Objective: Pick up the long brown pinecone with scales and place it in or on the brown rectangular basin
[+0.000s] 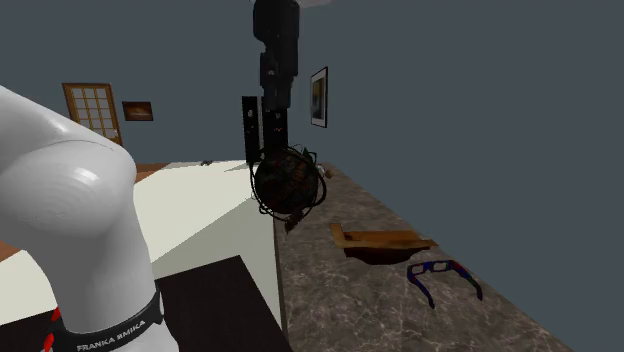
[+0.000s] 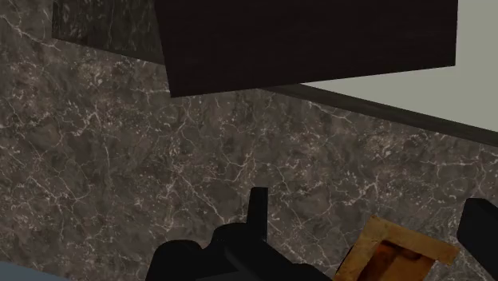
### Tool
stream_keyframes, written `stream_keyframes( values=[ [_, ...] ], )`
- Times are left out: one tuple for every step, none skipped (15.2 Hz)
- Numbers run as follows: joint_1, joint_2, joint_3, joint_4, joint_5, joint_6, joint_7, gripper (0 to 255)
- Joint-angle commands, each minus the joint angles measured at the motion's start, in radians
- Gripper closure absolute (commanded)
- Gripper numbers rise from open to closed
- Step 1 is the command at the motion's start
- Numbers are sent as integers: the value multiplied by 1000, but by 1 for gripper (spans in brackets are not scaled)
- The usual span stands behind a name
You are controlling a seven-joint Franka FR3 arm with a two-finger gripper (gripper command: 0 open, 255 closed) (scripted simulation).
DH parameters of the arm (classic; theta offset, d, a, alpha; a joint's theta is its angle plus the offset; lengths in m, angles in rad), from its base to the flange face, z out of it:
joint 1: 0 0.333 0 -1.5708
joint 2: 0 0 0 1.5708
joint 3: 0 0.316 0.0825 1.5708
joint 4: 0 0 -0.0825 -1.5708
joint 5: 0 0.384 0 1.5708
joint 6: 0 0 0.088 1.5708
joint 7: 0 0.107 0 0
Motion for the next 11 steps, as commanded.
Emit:
stream_keyframes(
  values=[
    [0,0,0,0,0,0,0,0],
    [6,-6,12,-31,12,32,14,0],
    [12,-10,24,-61,25,65,28,0],
    [18,-12,37,-89,37,98,42,0],
    [24,-13,50,-117,50,132,55,0],
    [31,-13,64,-143,63,166,69,0],
    [38,-10,78,-168,76,201,82,0],
    [46,-6,92,-192,89,237,95,0],
    [54,0,107,-214,102,274,108,0],
    [62,9,121,-235,115,311,122,0],
    [70,19,137,-255,127,349,135,0]
  ],
)
